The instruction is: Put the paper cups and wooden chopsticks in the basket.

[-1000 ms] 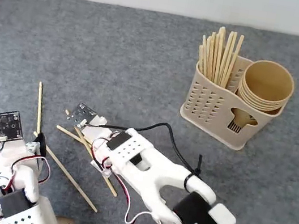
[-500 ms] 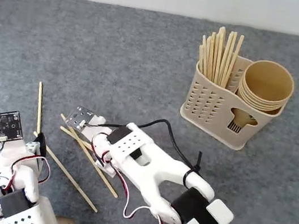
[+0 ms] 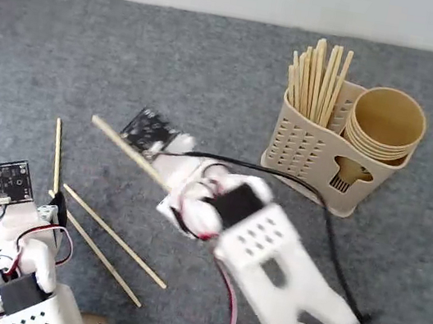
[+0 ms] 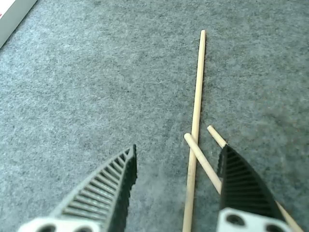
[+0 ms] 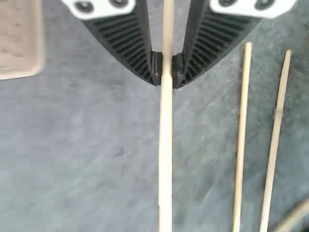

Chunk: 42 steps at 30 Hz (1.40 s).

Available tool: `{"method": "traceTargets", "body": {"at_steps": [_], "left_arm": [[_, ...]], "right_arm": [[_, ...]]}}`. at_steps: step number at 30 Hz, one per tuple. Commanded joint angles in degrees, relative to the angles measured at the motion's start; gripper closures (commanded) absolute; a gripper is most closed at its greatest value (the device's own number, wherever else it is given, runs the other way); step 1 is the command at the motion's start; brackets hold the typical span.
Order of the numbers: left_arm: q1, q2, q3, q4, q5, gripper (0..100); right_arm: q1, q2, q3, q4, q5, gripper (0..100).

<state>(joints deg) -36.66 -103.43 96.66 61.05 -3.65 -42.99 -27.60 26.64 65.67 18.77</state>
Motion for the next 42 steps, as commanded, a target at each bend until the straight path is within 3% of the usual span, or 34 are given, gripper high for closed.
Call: {"method": "traceTargets", "body": {"at_steps": [1,10,17,31,38,42], "left_arm": [[-0.09,-0.88,-0.22,-0.79,0.18,74],[-0.09,-0.88,-0.22,-0.79,0.18,74],[-0.09,-0.88,-0.22,-0.79,0.18,74],[-0.09,-0.88,-0.22,-0.79,0.18,74],[-0.09,-0.88,-0.22,-0.79,0.18,74],[-0.09,-0.88,-0.22,-0.79,0.18,74]], "right_arm": [[3.65,-10.59,-3.16,-0.31,3.96,98.9],[14.55,-17.63,-14.33,-5.85,4.75,98.9],[22.99,-17.54,-15.82,-23.16,4.40,98.9],[30.55,-17.45,11.52,-64.40,4.22,98.9],[36.09,-12.79,17.58,-68.79,-8.09,98.0],[36.97,-7.87,17.41,-68.70,-10.99,85.2]]}}
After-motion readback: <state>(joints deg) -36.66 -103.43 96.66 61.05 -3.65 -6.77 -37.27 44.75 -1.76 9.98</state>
